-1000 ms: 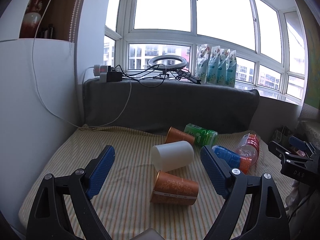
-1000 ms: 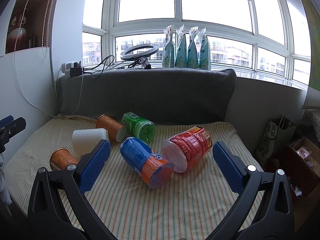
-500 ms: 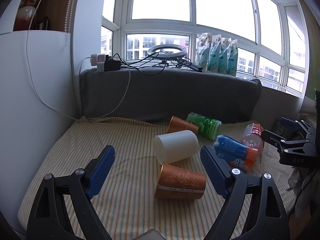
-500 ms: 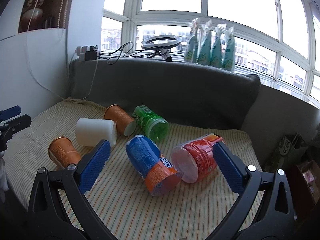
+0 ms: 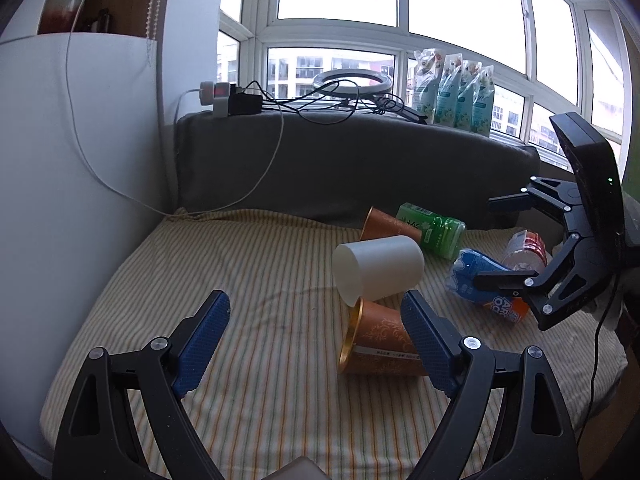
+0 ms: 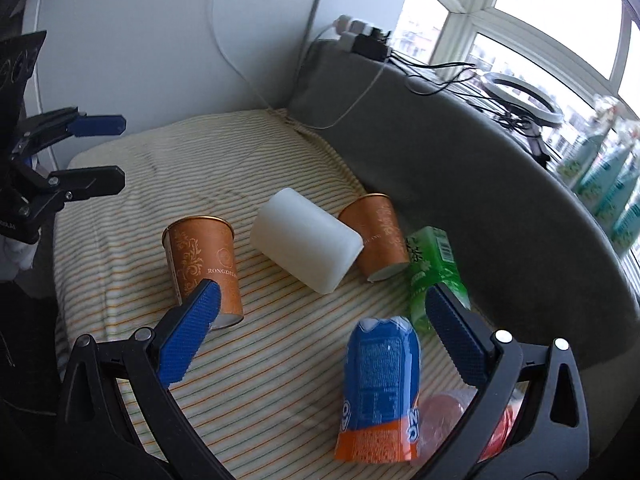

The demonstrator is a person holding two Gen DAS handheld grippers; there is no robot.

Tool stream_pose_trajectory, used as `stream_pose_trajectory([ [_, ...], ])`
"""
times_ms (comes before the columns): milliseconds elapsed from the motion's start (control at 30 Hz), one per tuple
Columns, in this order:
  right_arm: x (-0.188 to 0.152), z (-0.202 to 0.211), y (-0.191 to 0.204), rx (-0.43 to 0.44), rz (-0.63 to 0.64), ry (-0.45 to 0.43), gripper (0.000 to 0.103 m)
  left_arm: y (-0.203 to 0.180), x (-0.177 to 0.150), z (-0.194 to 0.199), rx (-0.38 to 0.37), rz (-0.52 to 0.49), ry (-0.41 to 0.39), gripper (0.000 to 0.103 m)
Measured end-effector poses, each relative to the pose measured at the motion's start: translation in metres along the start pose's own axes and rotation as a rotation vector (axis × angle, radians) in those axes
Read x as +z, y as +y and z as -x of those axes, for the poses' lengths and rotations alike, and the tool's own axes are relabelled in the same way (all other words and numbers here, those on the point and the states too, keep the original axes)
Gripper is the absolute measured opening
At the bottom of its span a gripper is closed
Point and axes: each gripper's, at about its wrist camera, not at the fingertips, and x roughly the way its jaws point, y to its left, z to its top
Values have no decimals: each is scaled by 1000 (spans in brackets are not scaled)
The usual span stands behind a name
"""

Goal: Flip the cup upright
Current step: 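Move the right gripper down over the white cup lying on its side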

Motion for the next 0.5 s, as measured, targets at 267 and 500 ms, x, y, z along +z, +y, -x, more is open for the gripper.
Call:
stream_pose_trajectory([
  [267,28,-48,-2,121,190,79,103,18,-6,-7,29,36,37,87],
  [500,48,-83,4,215,374,169,103,34,-9,-12,65,83,60,87],
])
